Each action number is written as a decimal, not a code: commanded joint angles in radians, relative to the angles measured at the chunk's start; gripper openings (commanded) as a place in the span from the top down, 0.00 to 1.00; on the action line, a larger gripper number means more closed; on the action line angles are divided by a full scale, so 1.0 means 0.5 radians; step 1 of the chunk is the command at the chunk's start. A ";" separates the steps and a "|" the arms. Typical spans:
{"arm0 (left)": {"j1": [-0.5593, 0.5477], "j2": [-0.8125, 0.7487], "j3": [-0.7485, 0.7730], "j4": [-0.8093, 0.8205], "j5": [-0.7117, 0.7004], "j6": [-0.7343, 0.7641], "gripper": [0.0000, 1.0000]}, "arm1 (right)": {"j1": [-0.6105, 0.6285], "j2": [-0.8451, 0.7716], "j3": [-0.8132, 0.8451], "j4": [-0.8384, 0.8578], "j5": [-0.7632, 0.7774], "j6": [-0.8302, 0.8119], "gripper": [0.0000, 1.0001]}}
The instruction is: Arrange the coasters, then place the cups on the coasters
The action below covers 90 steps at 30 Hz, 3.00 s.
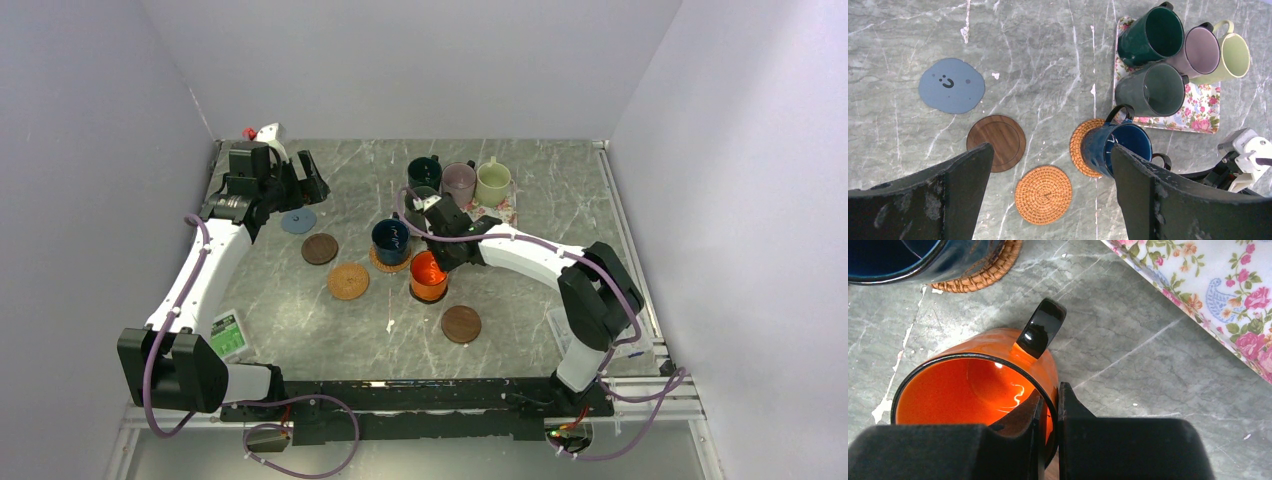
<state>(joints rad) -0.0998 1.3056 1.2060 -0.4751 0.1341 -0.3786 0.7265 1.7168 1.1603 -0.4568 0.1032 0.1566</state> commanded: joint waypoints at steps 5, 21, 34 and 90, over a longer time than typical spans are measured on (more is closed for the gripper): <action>-0.005 -0.059 0.004 0.061 0.011 0.039 0.06 | 0.007 0.023 0.105 0.060 0.024 -0.012 0.93; -0.008 -0.062 0.005 0.061 0.001 0.041 0.06 | 0.008 -0.203 0.017 0.119 0.023 -0.076 0.39; -0.006 -0.075 0.005 0.057 -0.028 0.043 0.06 | -0.062 -0.501 0.229 -0.108 0.339 -0.035 0.25; -0.005 -0.099 0.011 0.056 -0.016 0.047 0.06 | -1.149 0.264 0.913 0.064 0.137 -0.166 1.00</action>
<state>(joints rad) -0.0998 1.2888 1.2060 -0.4755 0.1261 -0.3607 0.1574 2.0621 1.6814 -0.5205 0.1642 0.0628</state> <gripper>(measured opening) 0.935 0.067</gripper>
